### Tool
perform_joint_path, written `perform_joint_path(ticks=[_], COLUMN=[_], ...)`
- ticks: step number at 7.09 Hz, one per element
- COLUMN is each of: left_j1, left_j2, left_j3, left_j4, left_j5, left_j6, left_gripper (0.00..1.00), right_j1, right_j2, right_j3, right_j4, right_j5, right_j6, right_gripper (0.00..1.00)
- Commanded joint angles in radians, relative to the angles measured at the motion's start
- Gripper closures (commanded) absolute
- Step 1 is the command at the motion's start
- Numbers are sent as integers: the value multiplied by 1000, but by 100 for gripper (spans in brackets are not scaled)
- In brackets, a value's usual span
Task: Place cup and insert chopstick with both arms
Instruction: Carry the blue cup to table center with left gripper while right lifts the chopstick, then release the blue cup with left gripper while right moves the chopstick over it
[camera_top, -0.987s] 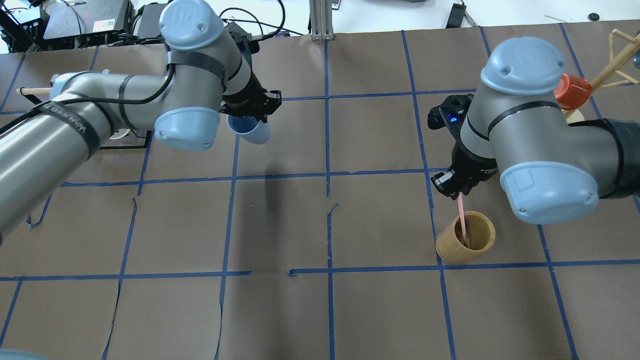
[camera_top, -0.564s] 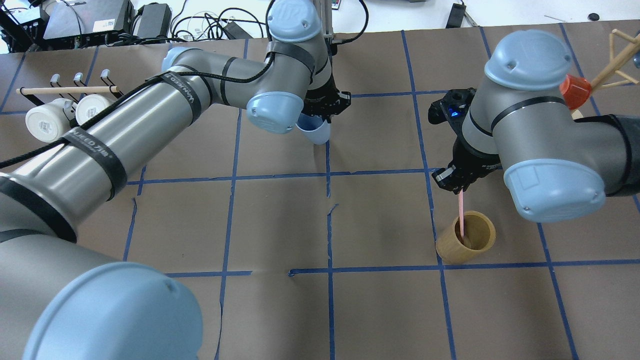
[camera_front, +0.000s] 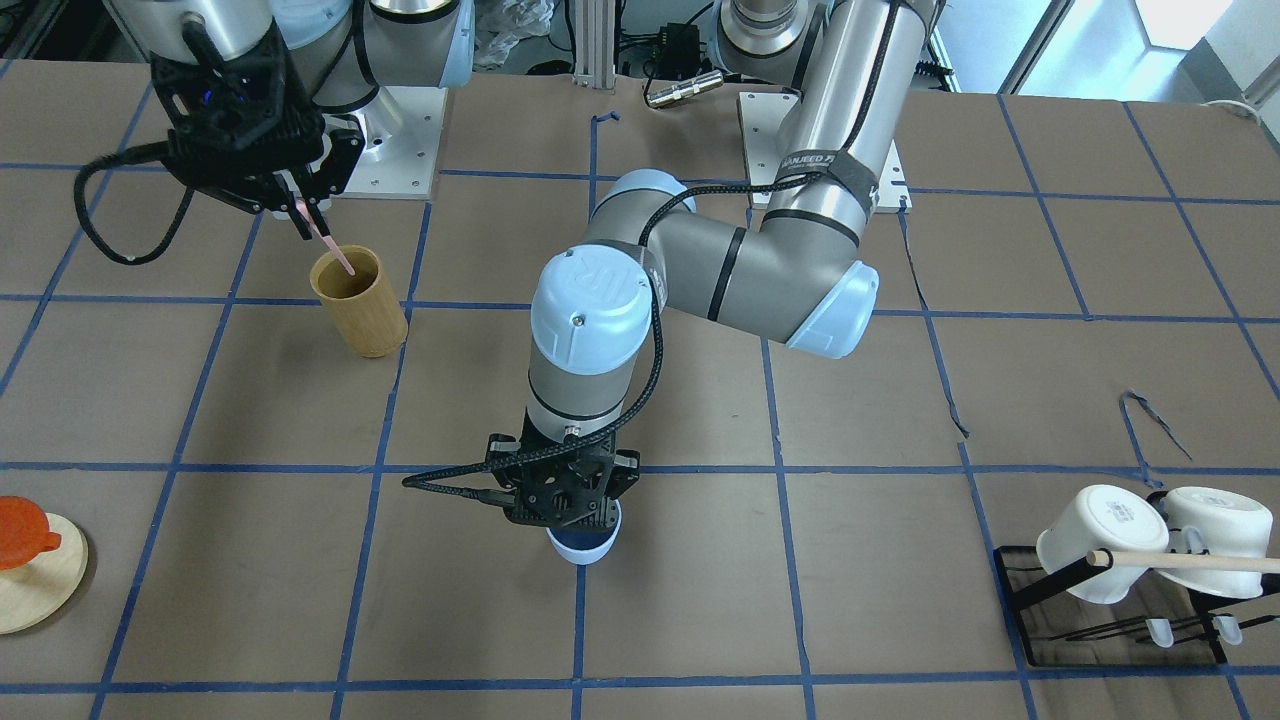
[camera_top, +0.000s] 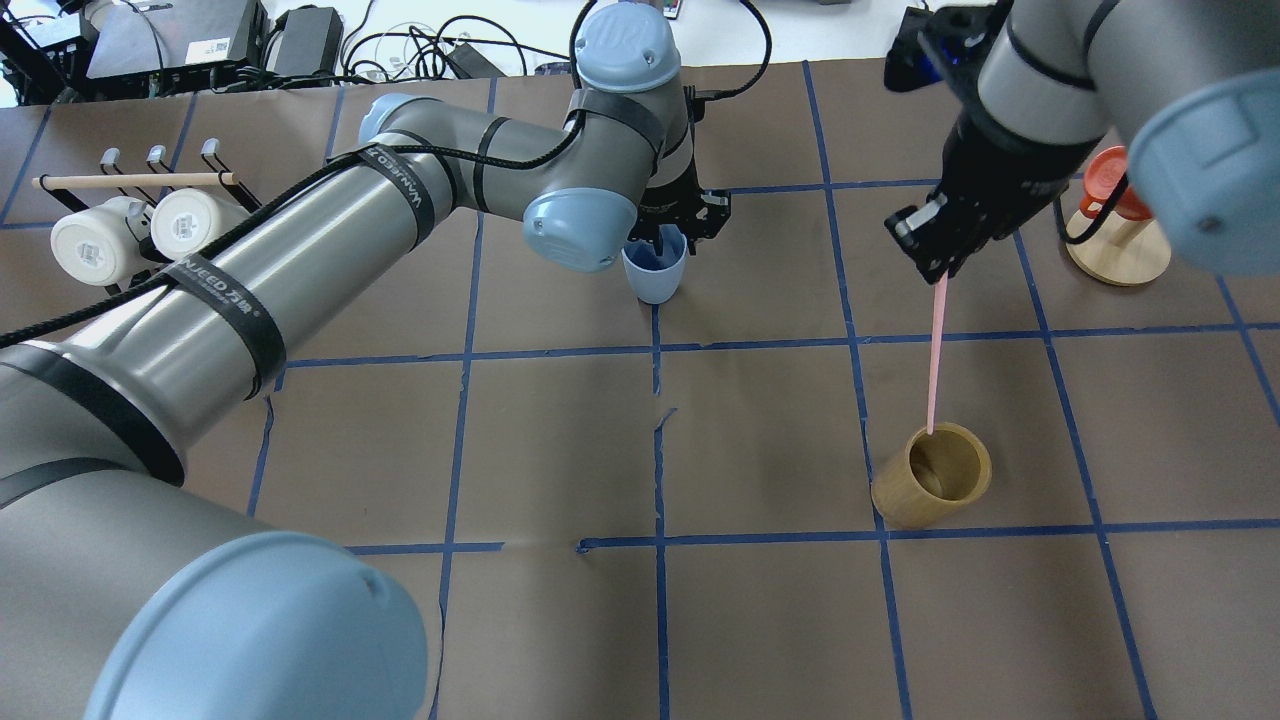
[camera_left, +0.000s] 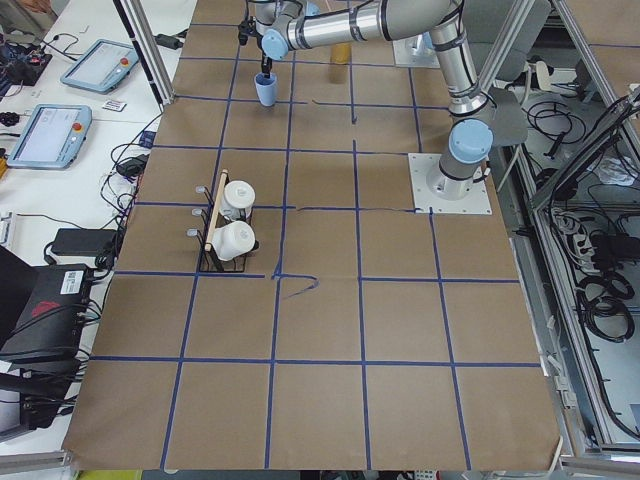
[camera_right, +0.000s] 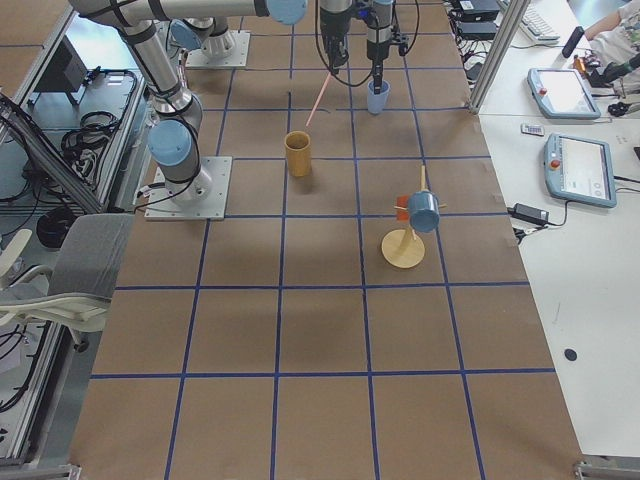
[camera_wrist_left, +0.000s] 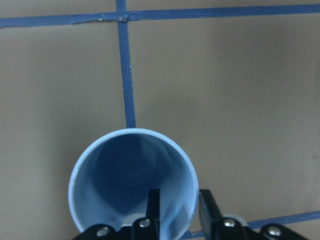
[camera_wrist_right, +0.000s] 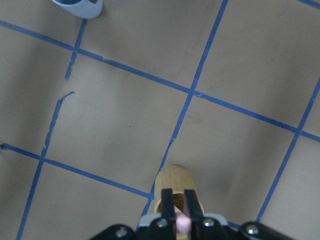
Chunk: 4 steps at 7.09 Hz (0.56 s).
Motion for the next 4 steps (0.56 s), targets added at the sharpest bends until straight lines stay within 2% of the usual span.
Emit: perform_joint_path(ticks=[1, 2, 3, 4], left_j1=[70, 132, 182, 217], left_j2=[158, 253, 345, 424], left_j3=[7, -11, -39, -70], left_j4=[-226, -376, -512, -572], left_j5=[5, -3, 3, 9], left_j6=[39, 135, 209, 229], left_gripper=[0, 0, 0, 0], right_j1=[3, 14, 24, 67], right_j2=[90, 119, 133, 170], right_j3=[-150, -161, -163, -161], right_j4=[14, -57, -128, -256], right_j5=[67, 78, 164, 190], right_j6=[42, 71, 147, 270], right_gripper=[100, 100, 100, 100])
